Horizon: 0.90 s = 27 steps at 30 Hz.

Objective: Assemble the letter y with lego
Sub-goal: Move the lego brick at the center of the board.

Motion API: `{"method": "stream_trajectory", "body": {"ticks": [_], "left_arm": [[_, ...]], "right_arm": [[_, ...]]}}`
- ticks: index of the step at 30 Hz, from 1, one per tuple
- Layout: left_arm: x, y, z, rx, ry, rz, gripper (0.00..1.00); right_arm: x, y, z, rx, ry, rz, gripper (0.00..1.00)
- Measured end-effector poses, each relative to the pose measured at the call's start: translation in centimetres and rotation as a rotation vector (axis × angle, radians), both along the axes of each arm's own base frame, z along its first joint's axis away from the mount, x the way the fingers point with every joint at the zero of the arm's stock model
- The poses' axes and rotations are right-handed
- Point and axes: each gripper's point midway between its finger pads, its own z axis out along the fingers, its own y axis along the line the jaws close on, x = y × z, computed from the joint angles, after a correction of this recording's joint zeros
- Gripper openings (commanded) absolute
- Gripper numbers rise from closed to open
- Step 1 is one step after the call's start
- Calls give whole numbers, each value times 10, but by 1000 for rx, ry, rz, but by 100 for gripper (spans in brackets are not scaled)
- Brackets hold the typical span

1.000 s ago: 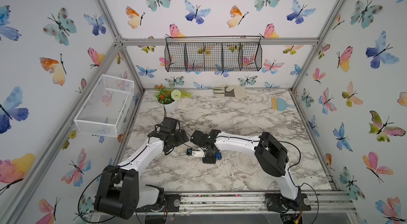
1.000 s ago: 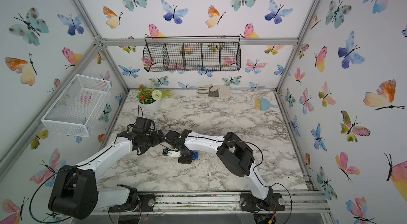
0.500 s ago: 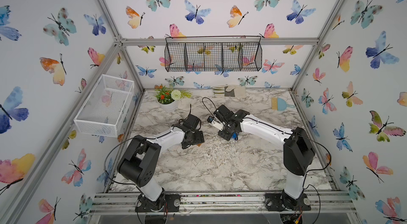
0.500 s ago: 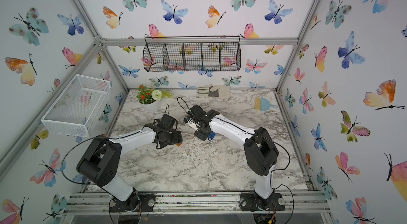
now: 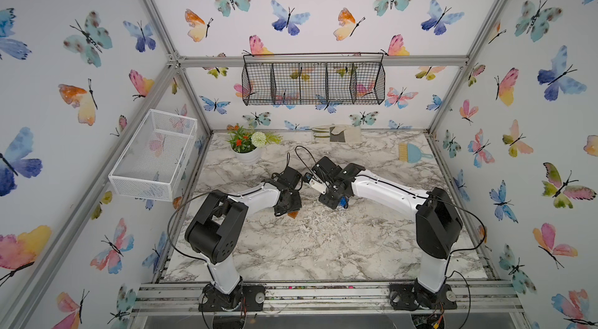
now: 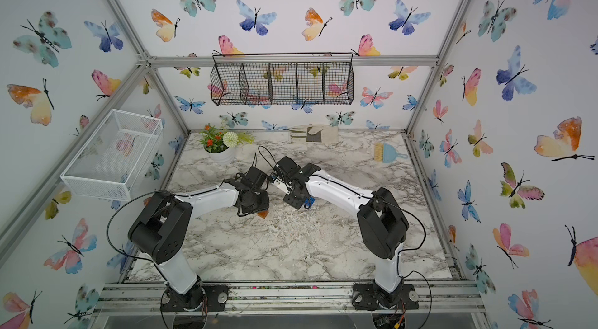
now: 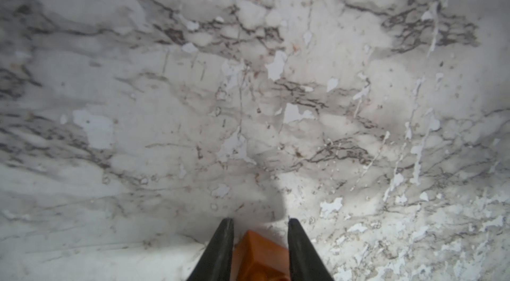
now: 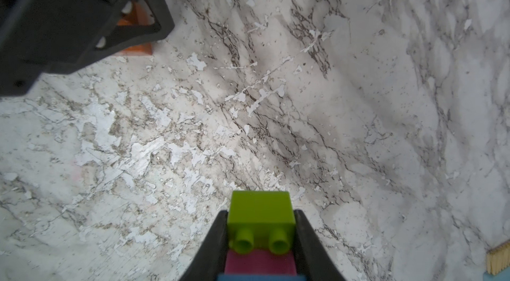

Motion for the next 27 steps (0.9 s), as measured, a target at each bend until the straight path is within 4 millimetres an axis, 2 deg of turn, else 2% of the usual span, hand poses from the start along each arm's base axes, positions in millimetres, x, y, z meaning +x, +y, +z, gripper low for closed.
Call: {"method": "stream_trajectory", "body": {"ticks": [3, 6, 8, 9, 10, 11, 12, 16, 19, 21, 22, 24, 27], "left_arm": [[0, -2, -1, 1, 2, -6, 23], [-2, -4, -1, 2, 3, -13, 26], [-3, -6, -1, 2, 3, -18, 44], [-3, -7, -1, 0, 0, -20, 60], [-3, -9, 1, -7, -5, -25, 72], [-3, -10, 1, -8, -9, -25, 78], [-4, -13, 3, -9, -18, -30, 79], [-19, -19, 4, -15, -25, -57, 72], [-27, -18, 4, -10, -14, -65, 62], [-30, -18, 3, -7, -7, -64, 49], [-31, -17, 2, -5, -4, -63, 46], [-32, -16, 1, -1, 3, -61, 43], [-34, -16, 0, 0, 6, -62, 44]], "right_arm": [[0, -2, 0, -8, -2, -4, 31], [0, -4, -1, -18, 0, -7, 32], [-1, -6, -2, -26, 5, -8, 32], [-2, -7, -2, -29, 8, -11, 32], [-2, -9, -2, -32, 11, -13, 33], [-2, -10, -3, -35, 14, -17, 33], [-1, -10, -3, -32, 13, -23, 33], [0, -12, -6, -32, 15, -36, 33], [2, -9, -4, -17, 5, -38, 33], [3, -8, -4, -12, 1, -42, 33], [4, -8, -4, -11, -1, -45, 33], [5, -8, -3, -12, -8, -53, 33], [7, -10, -3, -15, -16, -69, 33]]}}
